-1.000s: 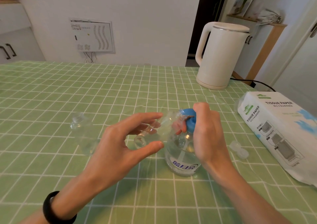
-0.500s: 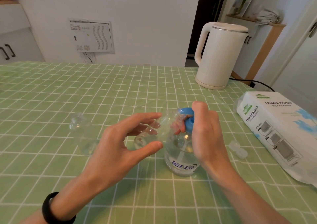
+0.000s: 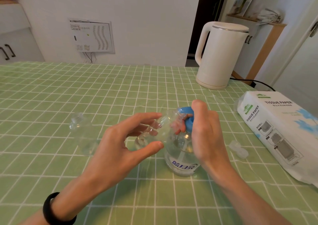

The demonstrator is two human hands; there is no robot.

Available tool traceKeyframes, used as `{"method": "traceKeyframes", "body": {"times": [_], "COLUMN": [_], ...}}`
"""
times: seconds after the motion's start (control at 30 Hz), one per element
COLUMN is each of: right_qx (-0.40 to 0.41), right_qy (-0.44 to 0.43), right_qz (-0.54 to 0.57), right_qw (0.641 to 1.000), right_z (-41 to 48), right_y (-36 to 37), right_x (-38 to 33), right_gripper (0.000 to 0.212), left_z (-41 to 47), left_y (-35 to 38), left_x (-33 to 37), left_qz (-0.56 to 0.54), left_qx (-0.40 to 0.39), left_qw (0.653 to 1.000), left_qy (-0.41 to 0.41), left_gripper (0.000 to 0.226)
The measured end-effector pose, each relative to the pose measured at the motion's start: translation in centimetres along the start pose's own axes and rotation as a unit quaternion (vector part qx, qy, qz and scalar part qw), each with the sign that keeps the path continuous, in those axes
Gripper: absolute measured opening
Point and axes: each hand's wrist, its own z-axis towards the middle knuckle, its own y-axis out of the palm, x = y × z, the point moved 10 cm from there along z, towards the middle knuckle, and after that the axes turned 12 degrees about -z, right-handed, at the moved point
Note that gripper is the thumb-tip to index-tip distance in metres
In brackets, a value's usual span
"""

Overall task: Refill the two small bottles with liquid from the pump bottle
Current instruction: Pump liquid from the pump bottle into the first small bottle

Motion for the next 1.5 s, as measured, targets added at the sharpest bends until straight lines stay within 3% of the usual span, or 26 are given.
{"method": "traceKeyframes", "body": {"times": [1.5], "right_qx": [-0.002], "right_qy": [0.003], "right_qz": [0.001], "right_qw": [1.000], "right_z": [-0.15], "right_y": [0.09], "right_x": [0.04], "right_gripper": [0.060], "left_z": [-0.13], "left_y": [-0.16], "left_x": [-0.18], "left_qz": [0.005], "left_qx": [0.003], "left_qw": [1.000], "left_qy": [-0.002], "left_gripper": [0.054]}}
